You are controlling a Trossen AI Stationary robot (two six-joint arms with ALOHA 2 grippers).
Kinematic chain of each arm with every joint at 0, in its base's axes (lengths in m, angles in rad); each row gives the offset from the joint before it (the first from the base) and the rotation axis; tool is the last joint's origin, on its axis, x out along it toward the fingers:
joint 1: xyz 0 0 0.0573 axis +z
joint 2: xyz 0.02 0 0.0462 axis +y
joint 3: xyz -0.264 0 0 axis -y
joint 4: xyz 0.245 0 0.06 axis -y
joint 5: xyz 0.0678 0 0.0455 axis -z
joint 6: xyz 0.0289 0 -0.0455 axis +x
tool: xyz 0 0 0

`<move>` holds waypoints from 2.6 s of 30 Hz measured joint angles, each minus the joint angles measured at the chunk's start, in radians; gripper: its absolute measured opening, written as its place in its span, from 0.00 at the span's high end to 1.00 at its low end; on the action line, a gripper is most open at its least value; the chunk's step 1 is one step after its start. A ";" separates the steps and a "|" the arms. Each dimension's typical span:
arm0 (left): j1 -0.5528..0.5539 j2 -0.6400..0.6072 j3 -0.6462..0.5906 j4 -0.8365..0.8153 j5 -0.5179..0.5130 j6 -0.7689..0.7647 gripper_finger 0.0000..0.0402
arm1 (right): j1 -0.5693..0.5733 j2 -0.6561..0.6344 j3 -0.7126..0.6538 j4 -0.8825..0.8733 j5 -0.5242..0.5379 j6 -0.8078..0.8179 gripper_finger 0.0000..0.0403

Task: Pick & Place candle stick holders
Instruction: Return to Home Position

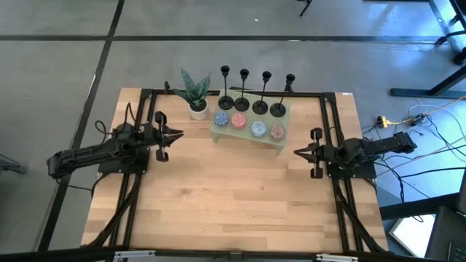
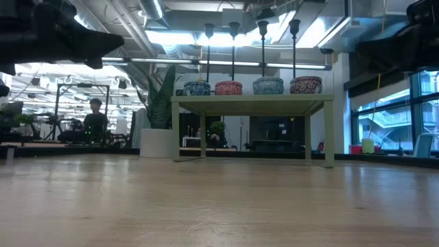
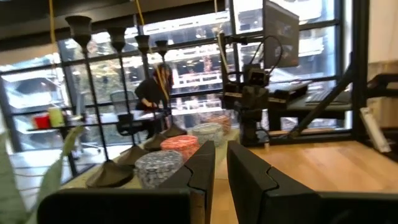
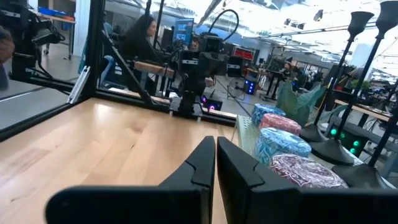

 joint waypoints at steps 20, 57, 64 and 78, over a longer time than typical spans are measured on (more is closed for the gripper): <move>0.005 0.010 0.000 -0.213 -0.205 -0.131 0.91 | -0.002 0.001 0.000 0.000 0.003 -0.005 0.95; 0.004 0.027 0.000 -0.286 -0.087 -0.120 0.91 | -0.001 0.001 0.000 0.000 0.002 0.075 0.95; 0.004 0.027 0.000 -0.285 -0.087 -0.120 0.91 | -0.002 0.001 0.000 0.000 0.002 0.075 0.95; 0.004 0.027 0.000 -0.286 -0.088 -0.120 0.91 | -0.002 0.001 0.000 0.000 0.002 0.076 0.95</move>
